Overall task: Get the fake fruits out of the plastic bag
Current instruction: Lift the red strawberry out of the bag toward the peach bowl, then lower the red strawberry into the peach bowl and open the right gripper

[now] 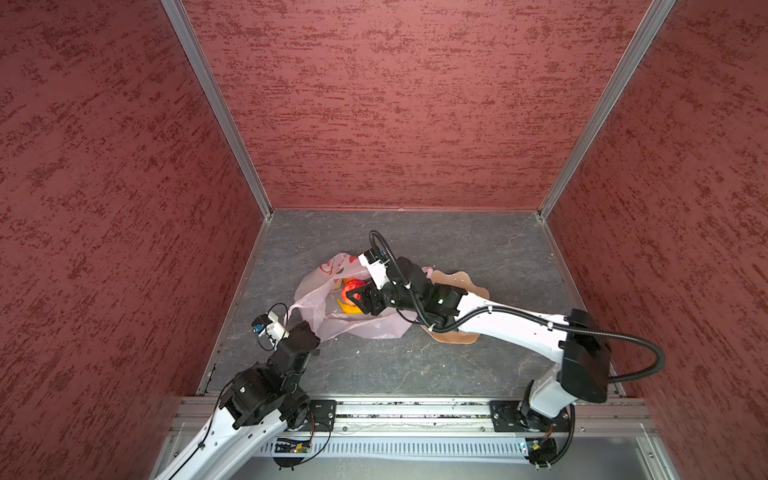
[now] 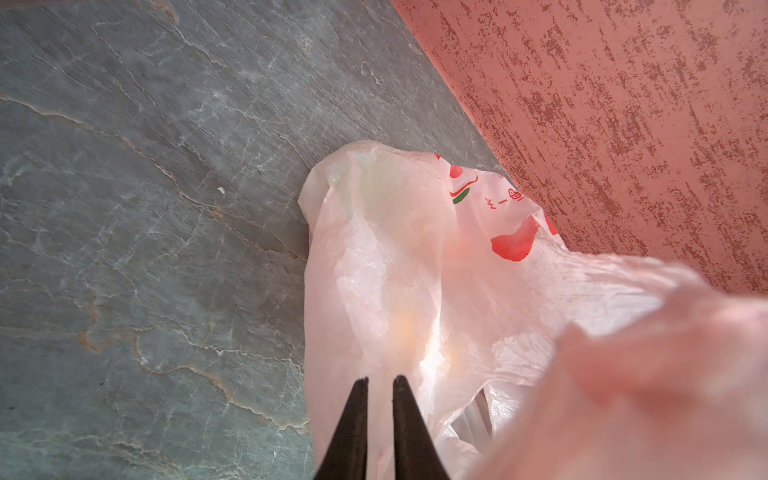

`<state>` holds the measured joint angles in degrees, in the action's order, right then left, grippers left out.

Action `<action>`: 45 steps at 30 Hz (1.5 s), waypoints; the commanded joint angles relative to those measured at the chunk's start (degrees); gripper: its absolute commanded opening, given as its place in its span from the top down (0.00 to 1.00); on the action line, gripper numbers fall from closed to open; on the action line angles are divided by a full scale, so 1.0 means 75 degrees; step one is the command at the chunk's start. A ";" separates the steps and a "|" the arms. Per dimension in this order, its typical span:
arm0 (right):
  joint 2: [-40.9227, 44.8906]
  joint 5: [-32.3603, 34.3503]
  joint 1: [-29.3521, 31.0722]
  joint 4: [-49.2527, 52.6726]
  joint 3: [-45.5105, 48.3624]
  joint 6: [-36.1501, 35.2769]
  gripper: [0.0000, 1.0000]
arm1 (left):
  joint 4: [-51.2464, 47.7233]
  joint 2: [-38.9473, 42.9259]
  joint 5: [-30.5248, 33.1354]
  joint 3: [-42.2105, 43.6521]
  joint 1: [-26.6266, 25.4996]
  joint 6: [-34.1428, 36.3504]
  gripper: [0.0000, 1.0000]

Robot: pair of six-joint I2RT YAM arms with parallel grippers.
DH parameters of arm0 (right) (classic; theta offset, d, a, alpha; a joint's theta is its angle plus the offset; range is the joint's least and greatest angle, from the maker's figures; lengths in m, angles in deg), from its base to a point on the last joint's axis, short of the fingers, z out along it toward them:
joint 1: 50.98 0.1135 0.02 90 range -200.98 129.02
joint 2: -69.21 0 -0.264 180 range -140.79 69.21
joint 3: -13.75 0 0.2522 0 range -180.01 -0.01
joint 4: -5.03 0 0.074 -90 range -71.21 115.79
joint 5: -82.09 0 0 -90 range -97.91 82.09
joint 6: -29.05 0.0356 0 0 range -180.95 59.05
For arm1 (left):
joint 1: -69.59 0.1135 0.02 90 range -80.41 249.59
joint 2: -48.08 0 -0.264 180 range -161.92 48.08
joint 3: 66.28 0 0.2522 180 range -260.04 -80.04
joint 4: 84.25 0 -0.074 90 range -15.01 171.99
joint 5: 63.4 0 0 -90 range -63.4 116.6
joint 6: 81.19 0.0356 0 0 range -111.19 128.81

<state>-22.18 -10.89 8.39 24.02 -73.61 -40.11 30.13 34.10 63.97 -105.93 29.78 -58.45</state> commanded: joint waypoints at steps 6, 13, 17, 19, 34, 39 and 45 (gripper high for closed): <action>0.1961 0.2438 -0.0460 0.1517 0.0431 -0.0411 0.40 | 0.0472 -0.0021 -0.0097 0.0048 0.0005 0.0221 0.84; 0.3166 0.3016 -0.1773 0.2593 0.1256 0.0013 0.40 | 0.0756 -0.0256 -0.0152 0.0053 0.0013 0.0323 0.84; 0.3561 0.3300 -0.2517 0.3042 0.1822 0.0223 0.40 | 0.0819 -0.0322 -0.0161 0.0033 0.0009 0.0356 0.84; 0.3668 0.3370 -0.2748 0.3264 0.2064 0.0350 0.40 | 0.0820 -0.0341 -0.0174 0.0036 0.0015 0.0360 0.84; 0.3695 0.2686 -0.3974 0.3432 0.3922 0.1354 0.39 | 0.1025 -0.0685 -0.0270 -0.0071 0.0016 0.0483 0.83; 0.3465 0.2455 -0.4032 0.3110 0.4200 0.1414 0.39 | 0.1031 -0.0818 -0.0282 -0.0157 0.0016 0.0533 0.83; 0.3134 0.2222 -0.4038 0.2722 0.4387 0.1440 0.39 | 0.1080 -0.0858 -0.0294 -0.0168 0.0011 0.0551 0.83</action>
<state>2.14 7.16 -21.27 47.65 -41.07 -30.54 37.06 27.78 62.24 -105.91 29.78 -55.48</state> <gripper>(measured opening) 0.611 0.166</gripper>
